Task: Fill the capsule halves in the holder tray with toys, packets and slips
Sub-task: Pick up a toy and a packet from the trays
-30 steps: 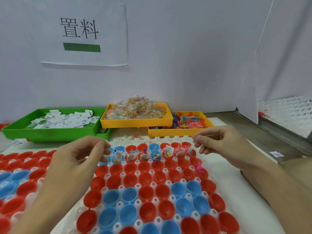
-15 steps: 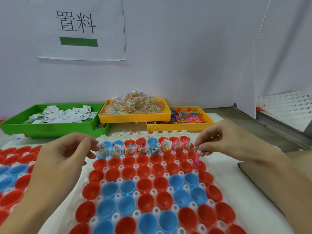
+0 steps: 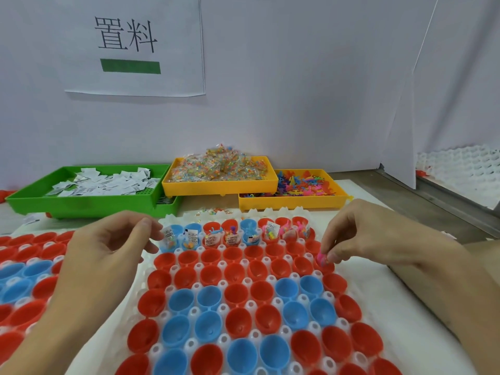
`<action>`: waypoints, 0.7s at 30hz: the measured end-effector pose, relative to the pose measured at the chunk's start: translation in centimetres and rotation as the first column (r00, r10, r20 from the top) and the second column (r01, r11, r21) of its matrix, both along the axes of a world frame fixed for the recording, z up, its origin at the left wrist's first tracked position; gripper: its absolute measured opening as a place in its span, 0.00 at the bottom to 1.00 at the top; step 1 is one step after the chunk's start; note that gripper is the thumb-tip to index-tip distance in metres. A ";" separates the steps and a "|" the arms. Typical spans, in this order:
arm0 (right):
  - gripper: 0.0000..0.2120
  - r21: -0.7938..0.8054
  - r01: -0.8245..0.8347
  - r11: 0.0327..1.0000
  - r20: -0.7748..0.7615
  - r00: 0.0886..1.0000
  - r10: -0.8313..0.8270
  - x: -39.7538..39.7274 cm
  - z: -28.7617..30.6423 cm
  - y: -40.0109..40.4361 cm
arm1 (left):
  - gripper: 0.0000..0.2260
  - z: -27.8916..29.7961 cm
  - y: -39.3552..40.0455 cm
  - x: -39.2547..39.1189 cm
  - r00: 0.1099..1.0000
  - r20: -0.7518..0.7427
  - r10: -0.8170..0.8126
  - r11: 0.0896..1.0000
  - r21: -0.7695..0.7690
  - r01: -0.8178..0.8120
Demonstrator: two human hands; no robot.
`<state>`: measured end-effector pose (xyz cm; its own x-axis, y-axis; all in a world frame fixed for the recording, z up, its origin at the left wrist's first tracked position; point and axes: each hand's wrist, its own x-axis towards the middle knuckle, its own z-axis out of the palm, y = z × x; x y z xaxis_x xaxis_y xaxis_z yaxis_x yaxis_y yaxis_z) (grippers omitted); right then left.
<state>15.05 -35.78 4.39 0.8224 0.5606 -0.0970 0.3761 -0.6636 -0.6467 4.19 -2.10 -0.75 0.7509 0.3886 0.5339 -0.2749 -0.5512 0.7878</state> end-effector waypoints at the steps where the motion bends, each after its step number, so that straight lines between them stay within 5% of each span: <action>1: 0.10 -0.012 0.002 1.000 0.005 1.000 -0.002 0.0 -0.1 0.1 | 0.15 0.0 0.0 0.0 1.000 0.000 0.001 1.000 0.002 -0.001; 21: 0.10 0.029 -0.048 0.998 0.046 0.998 0.047 0.4 -0.5 -0.6 | 0.15 0.9 -0.7 -0.5 1.000 -0.027 -0.006 0.999 -0.039 0.005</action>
<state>15.47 -36.38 3.91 0.7979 0.6012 -0.0427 0.4362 -0.6248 -0.6476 3.70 -2.76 0.14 0.7673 0.4044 0.4976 -0.2562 -0.5181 0.8161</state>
